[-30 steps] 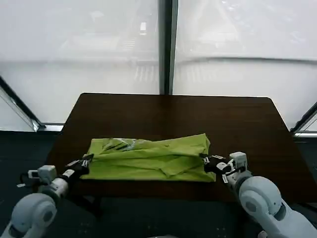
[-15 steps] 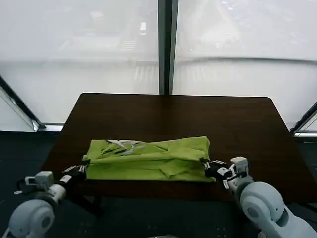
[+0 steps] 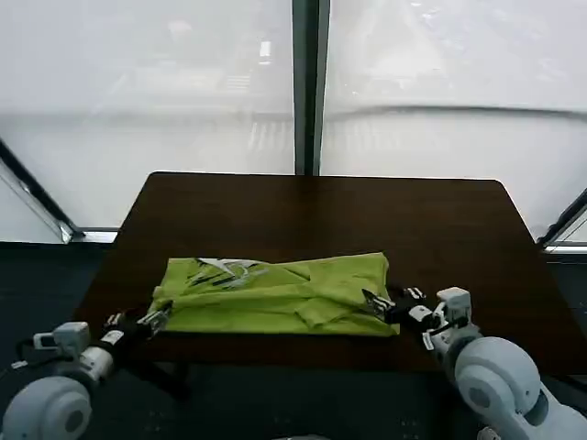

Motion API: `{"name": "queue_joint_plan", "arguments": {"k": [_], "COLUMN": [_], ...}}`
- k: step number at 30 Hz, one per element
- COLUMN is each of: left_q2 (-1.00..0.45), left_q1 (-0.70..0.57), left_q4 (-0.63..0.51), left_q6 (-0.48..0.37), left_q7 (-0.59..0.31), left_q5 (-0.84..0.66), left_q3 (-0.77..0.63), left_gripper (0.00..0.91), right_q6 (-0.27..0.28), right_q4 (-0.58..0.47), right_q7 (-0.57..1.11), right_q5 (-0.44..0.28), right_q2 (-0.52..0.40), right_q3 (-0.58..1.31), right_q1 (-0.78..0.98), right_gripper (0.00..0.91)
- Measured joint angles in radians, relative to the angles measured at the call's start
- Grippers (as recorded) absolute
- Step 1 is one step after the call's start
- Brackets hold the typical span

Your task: Fold and organize the clothes.

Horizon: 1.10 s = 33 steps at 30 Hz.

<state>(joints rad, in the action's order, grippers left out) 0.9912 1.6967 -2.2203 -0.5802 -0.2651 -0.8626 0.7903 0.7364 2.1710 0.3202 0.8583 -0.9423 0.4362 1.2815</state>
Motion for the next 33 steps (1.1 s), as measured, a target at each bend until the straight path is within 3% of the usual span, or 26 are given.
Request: {"name": "queue_joint_plan", "arguments": {"k": [9,21,26,30,31,33], "left_q2": [0.004,0.018,0.016,0.019,0.02,0.021], "left_q1": [-0.179,-0.339,-0.363,-0.372,-0.373,-0.375], "left_q4": [0.105,0.259,0.299,0.319,0.322,0.327], "left_q6": [0.013,0.012,0.012,0.012,0.011,0.01], "left_q7": [-0.003,0.0,0.002,0.003,0.003,0.004], "left_q5": [0.024,0.038,0.033,0.031,0.031,0.031], "left_q3": [-0.088,-0.197,-0.207,-0.213,-0.214,-0.216], "left_gripper": [0.878,0.878,0.878,0.624,0.458,0.215], "right_q6": [0.0,0.0,0.0,0.0,0.0,0.0], "right_q4": [-0.142,-0.246,-0.278,-0.296,-0.299,-0.304], "right_q7": [-0.006,-0.009,-0.009,-0.009,-0.009,-0.009], "right_q5": [-0.054,-0.068,-0.074,-0.077,-0.077,-0.077], "right_q2": [-0.095,-0.173,-0.188,-0.198,-0.199,-0.202], "right_q3": [-0.017,-0.044,-0.058,-0.069,-0.07,-0.07], "right_q1": [-0.075,-0.14,-0.163,-0.175,-0.175,-0.176], "right_gripper": [0.878,0.878,0.78,0.673,0.575,0.419]}}
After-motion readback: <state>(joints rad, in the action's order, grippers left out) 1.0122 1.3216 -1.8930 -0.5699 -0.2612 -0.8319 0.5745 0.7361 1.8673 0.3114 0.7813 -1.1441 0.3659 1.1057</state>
